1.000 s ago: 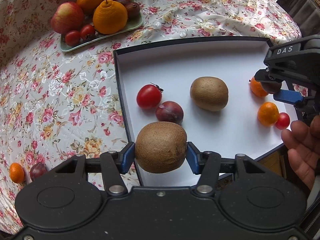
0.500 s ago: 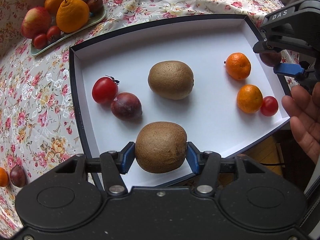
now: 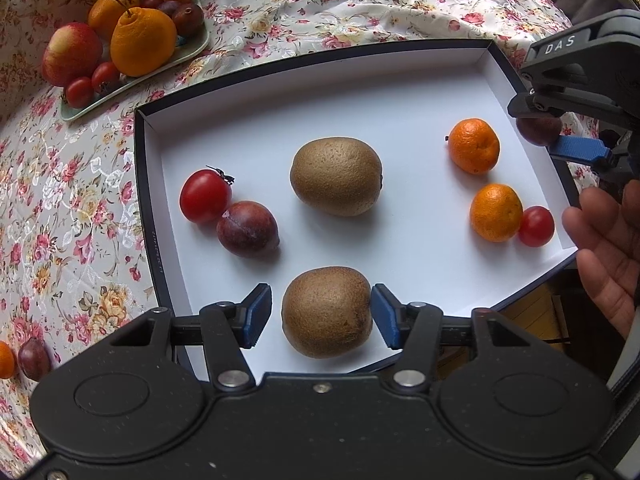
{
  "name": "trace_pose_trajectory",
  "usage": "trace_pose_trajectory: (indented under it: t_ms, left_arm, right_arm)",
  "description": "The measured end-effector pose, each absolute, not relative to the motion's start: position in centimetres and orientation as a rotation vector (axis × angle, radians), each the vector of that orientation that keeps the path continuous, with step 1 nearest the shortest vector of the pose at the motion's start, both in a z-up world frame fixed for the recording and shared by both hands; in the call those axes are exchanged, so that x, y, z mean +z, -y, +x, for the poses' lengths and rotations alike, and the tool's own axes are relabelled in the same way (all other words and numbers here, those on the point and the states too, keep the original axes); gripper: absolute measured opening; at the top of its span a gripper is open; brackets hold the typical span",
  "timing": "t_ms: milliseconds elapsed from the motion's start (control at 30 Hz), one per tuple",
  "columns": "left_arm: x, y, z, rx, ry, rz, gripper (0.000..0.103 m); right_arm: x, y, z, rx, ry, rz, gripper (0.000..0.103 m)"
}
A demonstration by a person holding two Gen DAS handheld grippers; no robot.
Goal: Organize fruits
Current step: 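Carry the kiwi and plum over the white box and open both tools, then move both open tools back over the tangerine and plum on the cloth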
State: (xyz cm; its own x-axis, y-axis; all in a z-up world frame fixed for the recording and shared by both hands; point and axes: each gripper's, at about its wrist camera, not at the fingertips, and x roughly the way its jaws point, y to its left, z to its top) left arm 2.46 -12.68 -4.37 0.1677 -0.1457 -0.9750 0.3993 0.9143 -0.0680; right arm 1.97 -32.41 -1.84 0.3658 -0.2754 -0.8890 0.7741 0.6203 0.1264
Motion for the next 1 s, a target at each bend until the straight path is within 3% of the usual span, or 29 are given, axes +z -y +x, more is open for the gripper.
trace_pose_trajectory:
  t_ms: [1000]
  left_arm:
    - [-2.5, 10.8, 3.0, -0.341, -1.283, 0.18, 0.06]
  right_arm:
    - [-1.7, 29.8, 2.9, -0.721, -1.074, 0.542, 0.042]
